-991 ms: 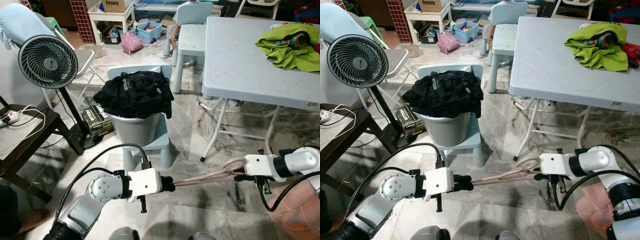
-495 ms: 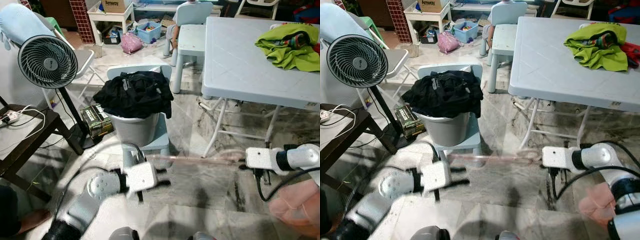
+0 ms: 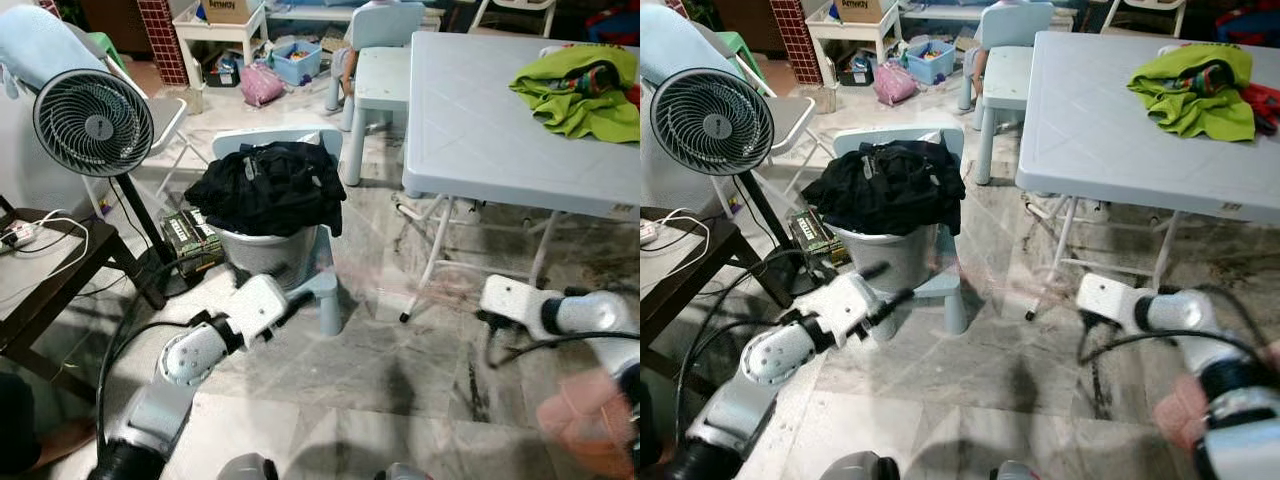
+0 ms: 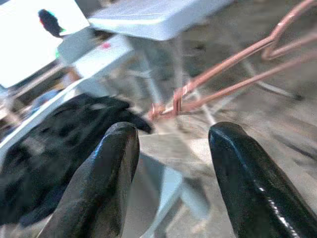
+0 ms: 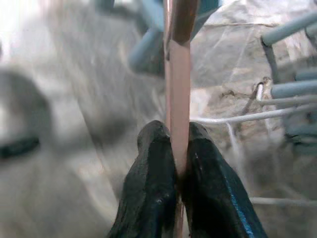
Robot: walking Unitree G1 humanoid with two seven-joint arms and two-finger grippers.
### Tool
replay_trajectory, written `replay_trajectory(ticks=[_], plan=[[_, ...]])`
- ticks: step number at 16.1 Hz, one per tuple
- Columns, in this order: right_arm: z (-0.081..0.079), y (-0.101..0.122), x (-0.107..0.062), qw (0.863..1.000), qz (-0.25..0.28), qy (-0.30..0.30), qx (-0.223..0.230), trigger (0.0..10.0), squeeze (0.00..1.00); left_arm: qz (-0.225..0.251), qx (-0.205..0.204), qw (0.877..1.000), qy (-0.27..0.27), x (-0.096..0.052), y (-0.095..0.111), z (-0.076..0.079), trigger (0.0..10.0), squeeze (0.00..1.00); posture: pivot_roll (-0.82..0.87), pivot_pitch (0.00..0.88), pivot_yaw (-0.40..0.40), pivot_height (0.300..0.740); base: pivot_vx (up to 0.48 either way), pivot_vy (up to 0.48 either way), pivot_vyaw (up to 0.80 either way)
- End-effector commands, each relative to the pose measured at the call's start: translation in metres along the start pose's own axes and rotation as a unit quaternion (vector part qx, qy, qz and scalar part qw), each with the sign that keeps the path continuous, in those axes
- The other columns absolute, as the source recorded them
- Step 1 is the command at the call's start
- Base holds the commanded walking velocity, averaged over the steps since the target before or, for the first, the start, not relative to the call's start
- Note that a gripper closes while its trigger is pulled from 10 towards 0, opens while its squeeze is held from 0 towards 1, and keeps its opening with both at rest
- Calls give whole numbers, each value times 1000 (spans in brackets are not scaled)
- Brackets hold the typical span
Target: Hang hanger
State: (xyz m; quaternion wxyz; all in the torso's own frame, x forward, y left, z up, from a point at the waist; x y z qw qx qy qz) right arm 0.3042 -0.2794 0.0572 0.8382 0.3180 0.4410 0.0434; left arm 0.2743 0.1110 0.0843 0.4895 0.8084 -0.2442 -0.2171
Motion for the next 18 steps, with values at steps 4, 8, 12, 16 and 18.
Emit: replay_trajectory(ticks=[4, 8, 12, 16, 18], plan=[[-2, 9, 10, 941, 109, -160, 278, 0, 0, -4, -72, 985, 155, -7, 2, -22, 10000, 1000, -20, 25, 4, 740, 0, 0, 0], [-10, 30, 2, 862, 198, -295, 362, 0, 0, -12, -94, 974, 205, -8, 4, -24, 10000, 1000, -22, 30, 16, 740, 0, 0, 0], [-9, 9, -13, 786, 115, -439, 421, 3216, 0, -35, -159, 958, 237, -7, 0, -27, 10000, 839, -15, 29, 13, 740, 0, 0, 0], [-22, 6, -5, 774, 88, -432, 455, 10000, 0, -41, -171, 957, 232, -6, -2, -26, 10000, 0, -12, 20, 12, 740, 0, 0, 0], [-29, 13, 0, 777, 80, -424, 458, 10000, 0, -34, -184, 957, 221, -3, 1, -24, 10000, 0, -11, 18, 12, 740, 0, 131, -288]])
Point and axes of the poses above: a point about 5 cm out from each wrist's last joint towards the gripper, its own x axis pointing out of the wrist towards the gripper, its own y axis along the axis of the wrist's last joint, z = x × y, the point moved 2 cm from there along x, pointing out of the wrist towards the gripper, and after that the axes turned 2 degrees about x, right-handed, at the moved point
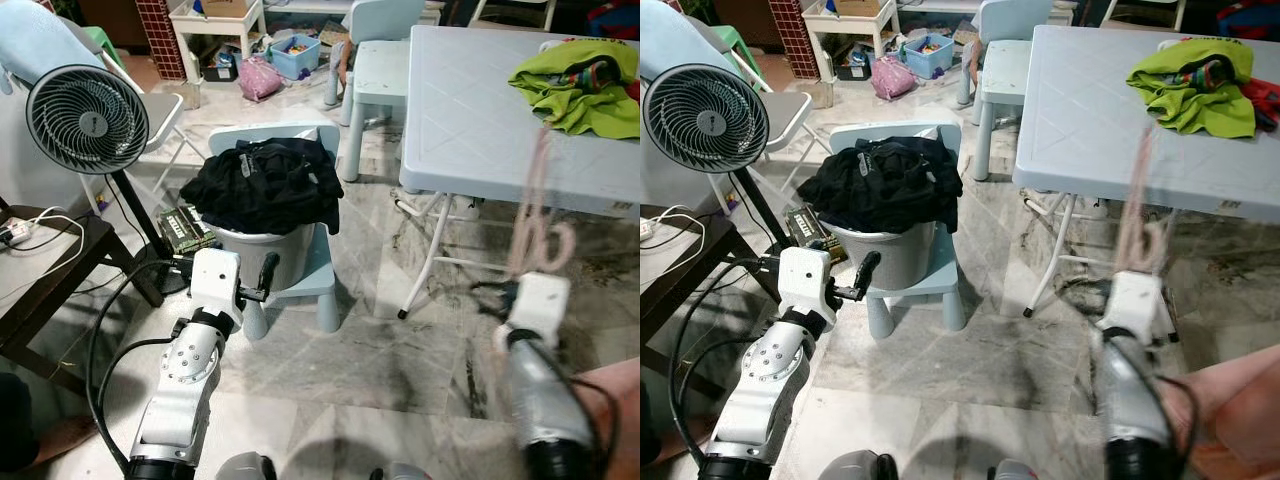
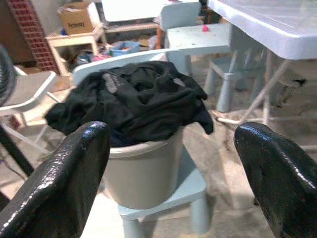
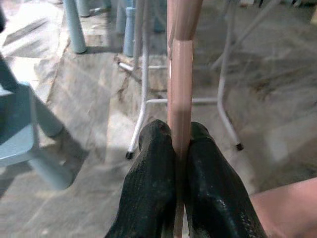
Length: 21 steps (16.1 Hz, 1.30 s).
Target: Hang hanger
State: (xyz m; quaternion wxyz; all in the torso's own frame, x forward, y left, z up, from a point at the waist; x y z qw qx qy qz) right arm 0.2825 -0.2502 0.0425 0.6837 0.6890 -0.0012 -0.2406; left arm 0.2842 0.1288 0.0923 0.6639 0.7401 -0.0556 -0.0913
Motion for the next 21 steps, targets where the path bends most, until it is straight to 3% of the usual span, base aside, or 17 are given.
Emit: replay_trajectory(ticks=[1, 21], plan=[[3, 11, -1, 1000, 17, -11, -5, 10000, 0, 2, -4, 1000, -5, 1, 4, 0, 10000, 0, -10, 18, 11, 740, 0, 315, -800], [3, 17, -1, 1000, 13, -21, -3, 10000, 0, -3, -36, 998, -42, 9, 8, 4, 10000, 0, -23, 0, 7, 740, 0, 441, -800]])
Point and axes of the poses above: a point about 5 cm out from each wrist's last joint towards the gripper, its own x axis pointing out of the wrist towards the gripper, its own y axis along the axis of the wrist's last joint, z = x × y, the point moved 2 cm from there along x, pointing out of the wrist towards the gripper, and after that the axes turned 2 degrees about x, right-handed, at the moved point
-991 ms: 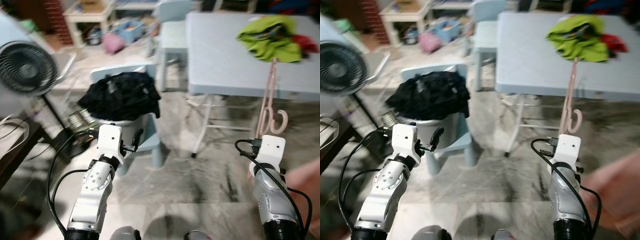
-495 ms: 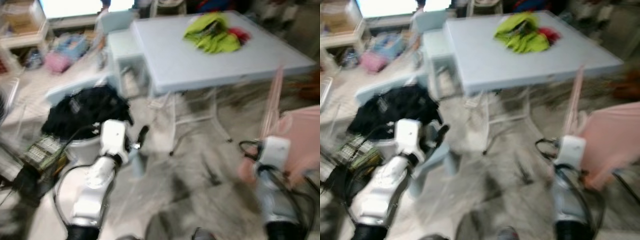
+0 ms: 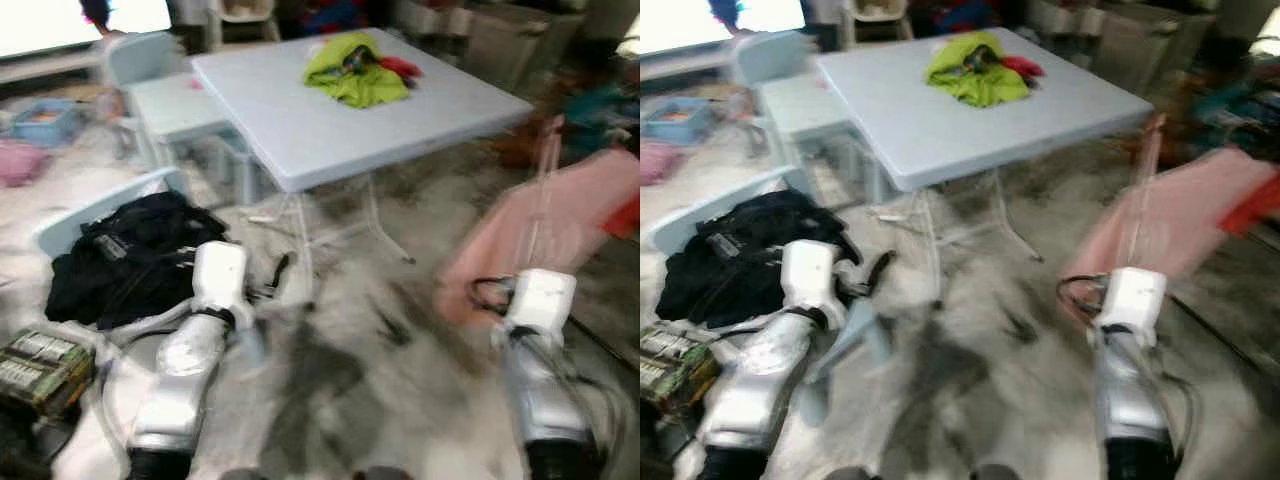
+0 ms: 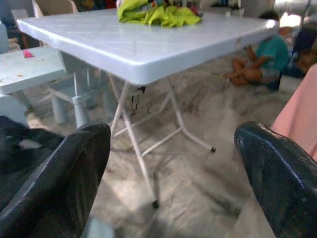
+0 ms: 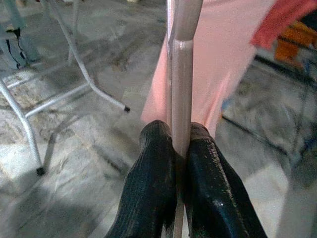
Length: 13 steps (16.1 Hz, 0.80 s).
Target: Hang hanger
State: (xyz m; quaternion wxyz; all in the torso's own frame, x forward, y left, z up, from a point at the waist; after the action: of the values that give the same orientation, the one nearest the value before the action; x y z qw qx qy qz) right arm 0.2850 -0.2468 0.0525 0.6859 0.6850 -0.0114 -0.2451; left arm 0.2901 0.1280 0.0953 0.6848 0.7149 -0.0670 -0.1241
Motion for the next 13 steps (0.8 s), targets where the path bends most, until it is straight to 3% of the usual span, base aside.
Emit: replay_trajectory(ticks=[1, 5, 7, 13], plan=[[6, 7, 1, 1000, 9, -11, -2, 10000, 0, 9, -1, 1000, -9, 3, 5, 5, 10000, 0, -23, 0, 7, 740, 0, 431, -800], [5, 9, 1, 1000, 9, -11, -1, 10000, 0, 14, -5, 1000, -20, 1, 5, 7, 10000, 0, -23, 0, 7, 740, 0, 72, -800], [5, 7, 1, 1000, 8, -12, -2, 10000, 0, 22, -13, 999, -26, 0, 7, 7, 10000, 0, -21, 0, 4, 740, 420, 0, -800], [3, 5, 1, 1000, 1, -9, 4, 10000, 0, 24, -14, 999, -34, 1, 8, 9, 10000, 0, -22, 0, 6, 740, 435, 0, -70]])
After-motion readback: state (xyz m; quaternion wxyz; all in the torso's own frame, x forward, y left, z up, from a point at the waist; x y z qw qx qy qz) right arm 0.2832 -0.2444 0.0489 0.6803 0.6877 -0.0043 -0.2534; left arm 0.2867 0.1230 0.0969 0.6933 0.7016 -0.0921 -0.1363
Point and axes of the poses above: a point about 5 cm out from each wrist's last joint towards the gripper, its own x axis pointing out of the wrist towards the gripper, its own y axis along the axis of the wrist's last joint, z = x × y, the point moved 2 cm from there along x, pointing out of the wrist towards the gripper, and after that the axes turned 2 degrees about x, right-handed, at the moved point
